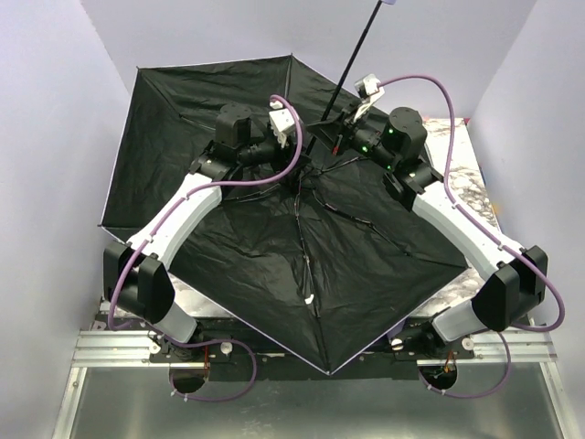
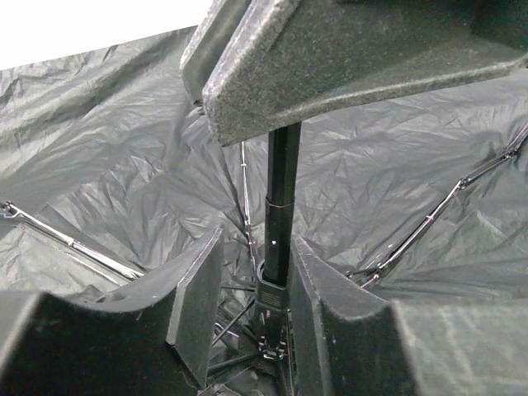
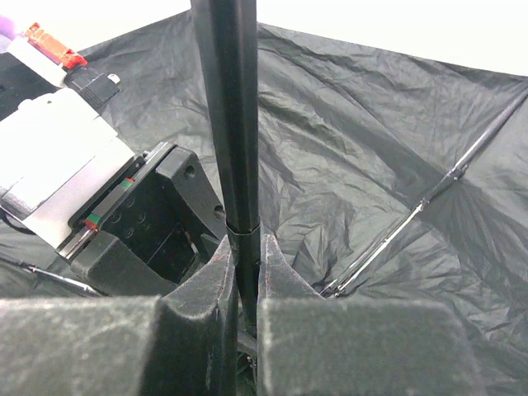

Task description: Open the umbrella

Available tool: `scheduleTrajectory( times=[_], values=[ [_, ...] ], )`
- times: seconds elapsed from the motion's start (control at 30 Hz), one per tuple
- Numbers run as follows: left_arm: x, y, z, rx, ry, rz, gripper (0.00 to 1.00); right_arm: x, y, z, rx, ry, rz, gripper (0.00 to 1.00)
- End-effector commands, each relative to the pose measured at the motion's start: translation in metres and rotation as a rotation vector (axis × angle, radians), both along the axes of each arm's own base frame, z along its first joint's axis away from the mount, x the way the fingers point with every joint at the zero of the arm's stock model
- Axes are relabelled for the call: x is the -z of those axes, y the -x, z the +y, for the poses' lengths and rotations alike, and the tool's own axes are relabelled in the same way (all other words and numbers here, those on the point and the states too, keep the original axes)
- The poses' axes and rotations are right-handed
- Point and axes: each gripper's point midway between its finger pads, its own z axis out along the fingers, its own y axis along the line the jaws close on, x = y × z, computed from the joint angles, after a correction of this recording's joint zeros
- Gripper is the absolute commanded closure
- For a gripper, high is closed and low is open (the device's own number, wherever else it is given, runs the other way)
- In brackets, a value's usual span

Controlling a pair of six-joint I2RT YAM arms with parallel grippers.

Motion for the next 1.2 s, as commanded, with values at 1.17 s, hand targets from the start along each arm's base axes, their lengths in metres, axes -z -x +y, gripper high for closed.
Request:
scheduleTrajectory(
  times=[1.17],
  values=[
    [-0.069, 0.008, -0.030, 0.009, 0.017, -0.135, 0.67, -0.076, 0.061, -0.003, -0.197, -0.141, -0.230, 1.00]
  ],
)
